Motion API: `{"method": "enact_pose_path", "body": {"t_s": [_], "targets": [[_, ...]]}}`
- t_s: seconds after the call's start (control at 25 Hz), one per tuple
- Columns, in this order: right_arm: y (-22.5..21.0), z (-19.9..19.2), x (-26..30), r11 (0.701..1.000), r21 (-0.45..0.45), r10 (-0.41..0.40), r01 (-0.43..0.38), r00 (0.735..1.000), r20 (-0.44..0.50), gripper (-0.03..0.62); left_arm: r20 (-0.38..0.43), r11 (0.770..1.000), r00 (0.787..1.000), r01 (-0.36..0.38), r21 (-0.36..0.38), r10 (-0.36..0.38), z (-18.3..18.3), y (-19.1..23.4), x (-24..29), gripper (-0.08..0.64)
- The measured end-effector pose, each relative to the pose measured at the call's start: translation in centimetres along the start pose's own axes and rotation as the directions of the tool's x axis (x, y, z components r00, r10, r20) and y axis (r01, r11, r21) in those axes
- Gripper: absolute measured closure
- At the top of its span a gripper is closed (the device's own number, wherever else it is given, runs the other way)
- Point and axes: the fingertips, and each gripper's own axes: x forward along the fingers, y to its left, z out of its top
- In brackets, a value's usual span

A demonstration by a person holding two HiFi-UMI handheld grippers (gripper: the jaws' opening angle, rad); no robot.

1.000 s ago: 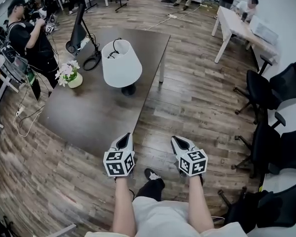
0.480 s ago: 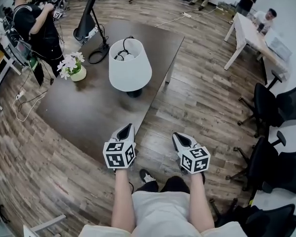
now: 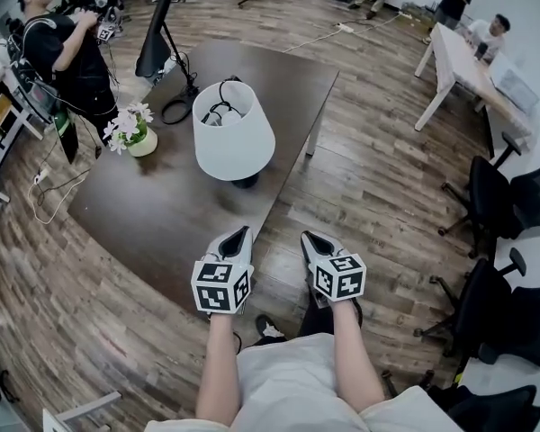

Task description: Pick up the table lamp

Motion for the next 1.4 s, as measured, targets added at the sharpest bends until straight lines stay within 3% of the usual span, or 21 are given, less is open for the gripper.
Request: {"method": "enact_pose_path", "body": {"t_s": [0.28,0.4,0.68,0.96,1.16,1.4], "targets": [[-0.1,3.1,6.6,0.988,-0.092,0.115,-0.121,0.991,-0.073,0.568,0.068,0.998,0.996,-0.054,-0.015,0.055,3.9,2.6,2.4,0.560],[-1.0,4.6,9.2,0.980,-0.141,0.128,-0.142,0.986,-0.107,0.568,0.079,0.997,0.993,-0.081,-0.017,0.082,5.1,3.3,3.3,0.558],[-0.7,7.0,14.6,0.962,-0.139,0.228,-0.234,0.972,-0.057,0.568,0.136,0.986,0.977,-0.156,-0.066,0.164,7.7,5.5,4.2,0.560],[-0.8,7.2,20.6,0.954,-0.162,0.243,-0.253,0.967,-0.078,0.566,0.068,0.997,0.995,-0.072,0.033,0.069,9.1,2.8,6.6,0.560],[-0.5,7.2,23.8,0.912,-0.308,0.247,-0.272,0.962,-0.118,0.561,0.055,0.997,0.996,-0.068,0.033,0.066,10.9,1.9,8.6,0.558],[0.5,5.9,25.2,0.860,-0.349,0.323,-0.372,0.927,-0.192,0.537,0.062,0.996,0.994,-0.086,0.004,0.085,12.4,2.1,10.5,0.560]]}}
